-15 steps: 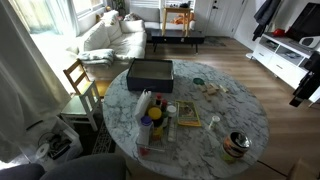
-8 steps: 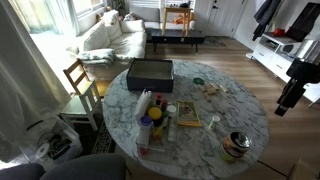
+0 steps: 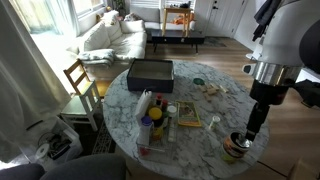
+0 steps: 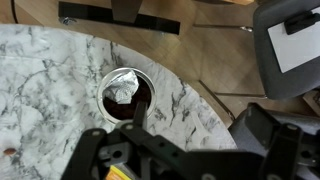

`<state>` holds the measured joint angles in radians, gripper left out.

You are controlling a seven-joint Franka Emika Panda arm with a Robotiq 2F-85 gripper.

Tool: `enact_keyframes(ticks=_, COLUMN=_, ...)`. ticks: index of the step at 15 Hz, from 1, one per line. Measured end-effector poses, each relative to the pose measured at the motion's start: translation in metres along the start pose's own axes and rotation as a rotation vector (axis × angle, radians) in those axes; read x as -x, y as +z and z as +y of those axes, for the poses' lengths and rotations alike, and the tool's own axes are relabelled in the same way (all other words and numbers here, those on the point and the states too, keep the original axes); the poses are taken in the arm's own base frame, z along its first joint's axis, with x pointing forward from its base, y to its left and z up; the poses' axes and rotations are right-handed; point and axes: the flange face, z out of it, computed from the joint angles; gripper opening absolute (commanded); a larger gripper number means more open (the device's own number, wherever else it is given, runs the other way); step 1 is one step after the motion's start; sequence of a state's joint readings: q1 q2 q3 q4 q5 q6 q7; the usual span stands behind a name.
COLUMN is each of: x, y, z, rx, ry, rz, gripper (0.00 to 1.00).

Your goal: Put the scoop in the orange can then put the can in the clear box

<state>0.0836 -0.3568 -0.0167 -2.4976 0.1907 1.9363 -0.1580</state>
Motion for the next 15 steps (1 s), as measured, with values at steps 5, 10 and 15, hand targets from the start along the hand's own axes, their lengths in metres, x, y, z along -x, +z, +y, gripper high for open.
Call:
enact_keyframes(ticks=5, x=0.002, y=-0.005, z=0.006, rx=-0.005, ry=0.013, rz=0.013, gripper=1.0)
enact_keyframes(ticks=10, x=-0.004, y=0.015, z=0.008, rx=0.011, ry=0.084, rz=-0.041, gripper=1.0)
enact_keyframes(ticks=15, x=-0.02, y=0.045, z=0.021, rx=0.015, ry=0.185, rz=-0.05, gripper=1.0)
